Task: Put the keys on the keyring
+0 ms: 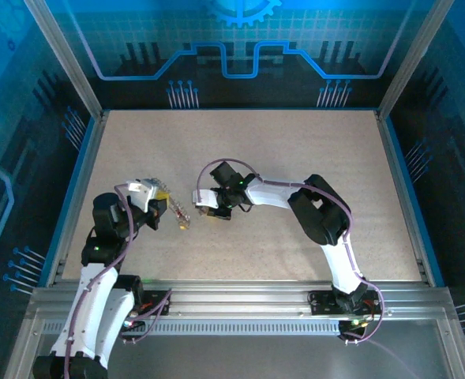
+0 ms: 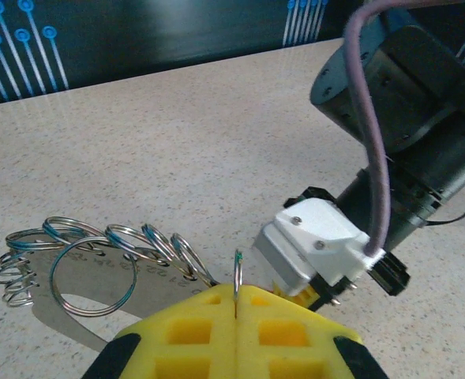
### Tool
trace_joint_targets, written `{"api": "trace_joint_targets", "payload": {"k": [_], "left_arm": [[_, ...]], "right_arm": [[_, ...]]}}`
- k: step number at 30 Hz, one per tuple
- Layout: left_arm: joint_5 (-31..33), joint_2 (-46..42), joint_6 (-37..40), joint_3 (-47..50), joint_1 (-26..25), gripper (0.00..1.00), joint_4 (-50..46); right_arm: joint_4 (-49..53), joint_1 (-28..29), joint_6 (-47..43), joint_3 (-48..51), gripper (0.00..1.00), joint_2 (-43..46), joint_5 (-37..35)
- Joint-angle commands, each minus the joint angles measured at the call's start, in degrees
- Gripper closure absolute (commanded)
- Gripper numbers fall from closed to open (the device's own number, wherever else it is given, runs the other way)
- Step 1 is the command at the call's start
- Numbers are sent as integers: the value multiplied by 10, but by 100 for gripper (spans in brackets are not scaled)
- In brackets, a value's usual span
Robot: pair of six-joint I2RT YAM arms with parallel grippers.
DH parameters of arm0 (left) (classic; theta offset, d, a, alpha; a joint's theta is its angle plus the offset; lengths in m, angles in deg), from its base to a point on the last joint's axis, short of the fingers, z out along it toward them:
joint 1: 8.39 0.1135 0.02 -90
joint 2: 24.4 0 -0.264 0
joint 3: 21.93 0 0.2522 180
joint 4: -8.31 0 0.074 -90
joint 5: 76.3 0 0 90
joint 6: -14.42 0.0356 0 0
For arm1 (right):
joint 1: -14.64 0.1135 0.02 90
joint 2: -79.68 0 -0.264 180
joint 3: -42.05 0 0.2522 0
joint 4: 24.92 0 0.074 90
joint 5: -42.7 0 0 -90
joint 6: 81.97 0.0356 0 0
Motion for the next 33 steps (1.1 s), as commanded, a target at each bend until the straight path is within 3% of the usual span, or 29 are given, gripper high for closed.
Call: {"api": "trace_joint_targets", "payload": {"k": [1, 12, 19, 24, 28, 33], "left_arm": [[-64, -7, 26, -7, 6, 100, 25], [-87, 3, 53, -13, -26, 100, 23], [-125, 20, 31, -5, -60, 100, 77], [-107, 30, 36, 8, -127, 100, 124], [-83, 57, 87, 7, -197, 100, 147], [-45, 114, 135, -18, -246, 100, 149]], "right_arm": [[-16, 3, 34, 27, 97, 38, 26], [-144, -1, 150, 178, 100, 167, 19], [-210, -13, 282, 278, 100, 305, 1], [-189, -14, 339, 321, 100, 395, -19], [-190, -9, 365, 357, 100, 455, -15], [-172, -3, 373, 376, 100, 509, -19]]}}
